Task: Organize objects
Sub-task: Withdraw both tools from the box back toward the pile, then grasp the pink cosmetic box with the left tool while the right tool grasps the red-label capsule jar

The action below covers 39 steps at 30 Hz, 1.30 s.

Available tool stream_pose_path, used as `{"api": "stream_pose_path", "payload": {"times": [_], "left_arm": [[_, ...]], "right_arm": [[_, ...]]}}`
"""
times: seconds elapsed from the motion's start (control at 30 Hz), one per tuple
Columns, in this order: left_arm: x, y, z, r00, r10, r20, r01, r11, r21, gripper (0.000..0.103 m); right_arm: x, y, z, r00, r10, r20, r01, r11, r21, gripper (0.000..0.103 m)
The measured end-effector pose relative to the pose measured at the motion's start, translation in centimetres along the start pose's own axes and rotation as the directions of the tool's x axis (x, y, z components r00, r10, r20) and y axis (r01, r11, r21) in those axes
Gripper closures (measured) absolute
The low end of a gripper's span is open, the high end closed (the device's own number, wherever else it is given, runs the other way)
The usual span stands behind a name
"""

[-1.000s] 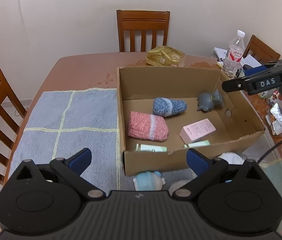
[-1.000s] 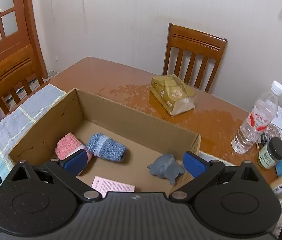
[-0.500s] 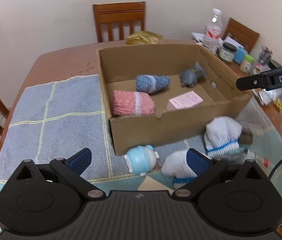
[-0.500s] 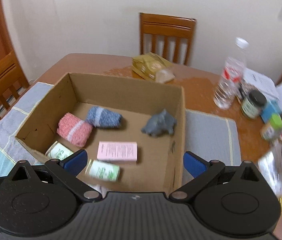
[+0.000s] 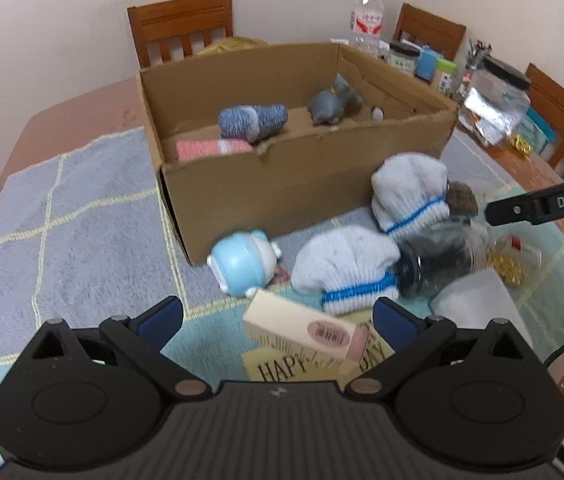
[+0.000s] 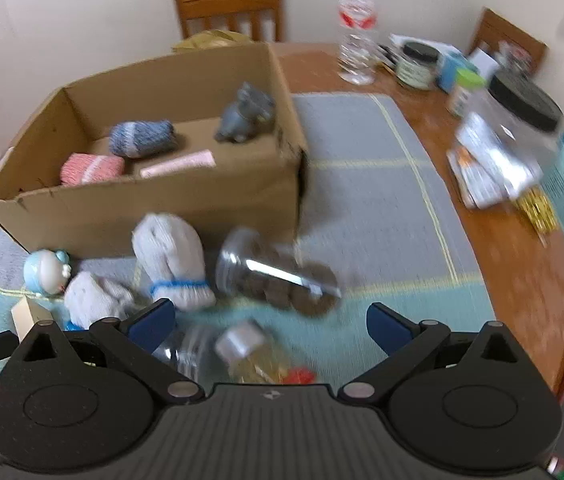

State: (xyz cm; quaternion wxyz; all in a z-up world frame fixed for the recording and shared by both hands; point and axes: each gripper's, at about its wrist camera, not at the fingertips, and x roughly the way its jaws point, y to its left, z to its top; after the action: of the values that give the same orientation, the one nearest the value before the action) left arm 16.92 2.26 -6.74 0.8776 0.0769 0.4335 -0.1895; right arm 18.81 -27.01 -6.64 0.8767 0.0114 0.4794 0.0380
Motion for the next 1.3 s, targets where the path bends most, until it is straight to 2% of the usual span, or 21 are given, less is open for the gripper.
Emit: {"api": "stream_pose_path", "payload": {"times": [0.27,0.5,0.93,1.03,1.2,1.3], "left_arm": [[1.3,0.4,-1.9,0.996,-0.078,-0.044,0.078,0.997,-0.006,0.003],[2.0,0.4,-1.8,0.996,-0.067,-0.062,0.066,0.998,-0.014,0.003],[3.4,-0.9,-1.3,0.996,-0.001,-0.092,0.001,1.0,0.002,0.003],[3.7,-1.0,-1.0,0.995,0.005,-0.097,-0.005,1.0,0.0,0.003],[3.9,-1.3,-0.9,0.995,0.03,-0.096,-0.028,0.999,0.017,0.003],[3.9,-1.5,-0.8,0.995,0.032,-0.096,-0.029,0.999,0.025,0.003]], "right_arm": [[0.0,-1.4,-4.3,0.993,-0.09,-0.078,0.096,0.993,0.07,0.0],[0.8,-2.7,-5.9,0.983,-0.129,-0.128,0.141,0.986,0.089,0.0],[2.7,-6.6,-4.6,0.979,-0.129,-0.158,0.149,0.982,0.12,0.0],[2.6,-7.2,-4.2,0.982,-0.109,-0.157,0.128,0.985,0.117,0.0],[1.1,-6.2,-3.4,0.992,0.004,-0.129,0.006,0.997,0.078,0.0],[1.0,-4.7,-2.8,0.993,0.042,-0.114,-0.039,0.999,0.028,0.0]]}}
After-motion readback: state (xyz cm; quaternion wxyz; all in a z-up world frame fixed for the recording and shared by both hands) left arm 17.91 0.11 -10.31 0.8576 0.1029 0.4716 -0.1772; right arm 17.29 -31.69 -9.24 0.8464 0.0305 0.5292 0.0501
